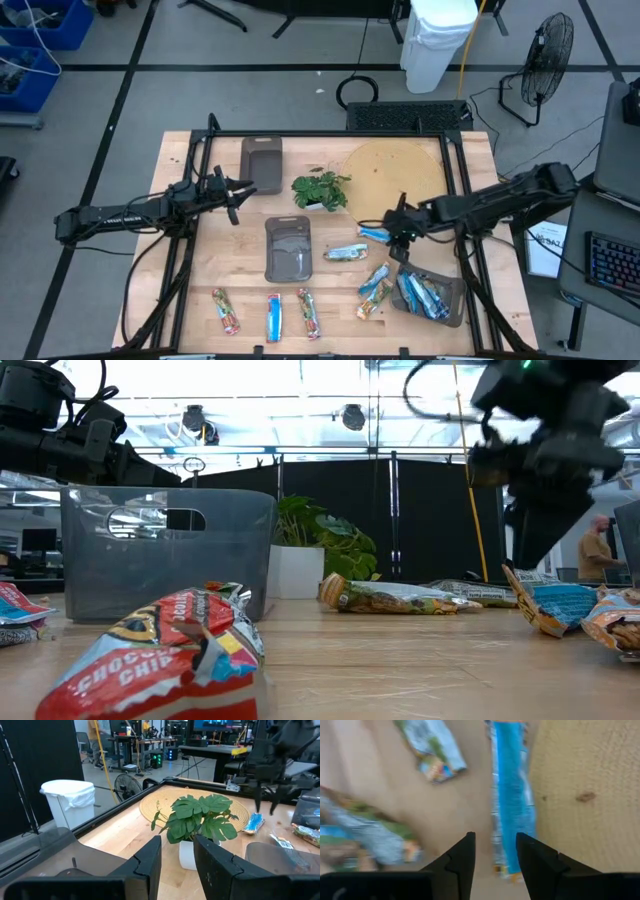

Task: Pick and place Granola Bars by type
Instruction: Put the orange granola bar into the top black bin

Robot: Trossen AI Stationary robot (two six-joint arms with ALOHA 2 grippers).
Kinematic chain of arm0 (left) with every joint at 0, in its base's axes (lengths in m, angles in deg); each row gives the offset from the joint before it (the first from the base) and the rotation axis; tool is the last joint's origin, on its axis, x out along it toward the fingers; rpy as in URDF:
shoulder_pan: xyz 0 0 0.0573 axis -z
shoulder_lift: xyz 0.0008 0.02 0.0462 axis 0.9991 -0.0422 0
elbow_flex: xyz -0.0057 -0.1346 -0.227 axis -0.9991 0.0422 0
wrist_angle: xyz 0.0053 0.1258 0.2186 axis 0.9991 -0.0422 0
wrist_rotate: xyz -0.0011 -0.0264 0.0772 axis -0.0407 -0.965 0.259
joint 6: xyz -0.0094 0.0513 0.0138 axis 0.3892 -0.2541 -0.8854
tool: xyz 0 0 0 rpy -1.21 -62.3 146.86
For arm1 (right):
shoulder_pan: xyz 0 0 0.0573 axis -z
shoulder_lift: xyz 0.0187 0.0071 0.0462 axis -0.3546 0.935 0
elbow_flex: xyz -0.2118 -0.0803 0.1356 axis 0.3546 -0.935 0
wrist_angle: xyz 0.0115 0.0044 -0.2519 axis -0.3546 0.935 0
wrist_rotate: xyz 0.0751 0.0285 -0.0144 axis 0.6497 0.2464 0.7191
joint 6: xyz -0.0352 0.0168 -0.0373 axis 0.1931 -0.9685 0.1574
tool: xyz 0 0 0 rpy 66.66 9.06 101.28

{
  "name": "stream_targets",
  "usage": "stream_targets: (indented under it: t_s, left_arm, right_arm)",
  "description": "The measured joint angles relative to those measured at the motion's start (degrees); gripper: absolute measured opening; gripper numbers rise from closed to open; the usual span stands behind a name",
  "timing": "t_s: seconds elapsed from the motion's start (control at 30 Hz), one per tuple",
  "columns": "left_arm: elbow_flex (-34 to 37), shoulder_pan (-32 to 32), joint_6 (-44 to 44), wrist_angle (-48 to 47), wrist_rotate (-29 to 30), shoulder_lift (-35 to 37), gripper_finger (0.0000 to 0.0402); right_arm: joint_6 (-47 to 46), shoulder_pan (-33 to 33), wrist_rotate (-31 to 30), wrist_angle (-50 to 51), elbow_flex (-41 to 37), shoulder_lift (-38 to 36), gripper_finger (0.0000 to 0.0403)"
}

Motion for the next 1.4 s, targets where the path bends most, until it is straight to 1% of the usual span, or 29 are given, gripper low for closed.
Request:
stream_targets:
  t_s: [0.1, 0.27, 0.43, 0.77, 0.83, 0.9, 1.03, 1.07, 1.27, 1.4]
  left_arm:
    - [0.0, 0.0, 0.0, 0.0, 0.0, 0.0, 0.0118]
    - [0.0, 0.0, 0.0, 0.0, 0.0, 0.0, 0.0118]
    - [0.0, 0.0, 0.0, 0.0, 0.0, 0.0, 0.0118]
    - [0.0, 0.0, 0.0, 0.0, 0.0, 0.0, 0.0118]
    - [0.0, 0.0, 0.0, 0.0, 0.0, 0.0, 0.0118]
    - [0.0, 0.0, 0.0, 0.0, 0.0, 0.0, 0.0118]
    - [0.0, 0.0, 0.0, 0.0, 0.0, 0.0, 0.0118]
    - [0.0, 0.0, 0.0, 0.0, 0.0, 0.0, 0.0118]
    - [0.0, 0.0, 0.0, 0.0, 0.0, 0.0, 0.0118]
    - [0.0, 0.0, 0.0, 0.0, 0.0, 0.0, 0.0118]
  right_arm:
    - [2.7, 1.8, 0.0, 0.0, 0.0, 2.3, 0.0134]
    - [3.7, 3.4, 0.6, -0.5, 0.0, 4.3, 0.0131]
    - [2.6, 3.7, 4.3, -1.3, 0.0, 5.6, 0.0134]
    - [4.4, 3.7, 4.3, -1.7, 0.2, 10.0, 0.0128]
    - [4.5, 3.8, 4.3, -1.8, 0.2, 10.0, 0.0119]
    - [4.6, 3.8, 4.2, -1.8, 0.1, 9.3, 0.0098]
    - [6.3, 3.7, 3.9, -3.0, 0.0, 7.5, 0.0026]
    - [7.4, 3.6, 3.2, -3.3, -0.1, 7.1, 0.0016]
    - [13.0, 2.9, -2.0, -6.6, -0.2, 4.3, 0.0004]
    - [16.1, 3.0, -4.6, -9.4, -0.2, 0.9, 0.0001]
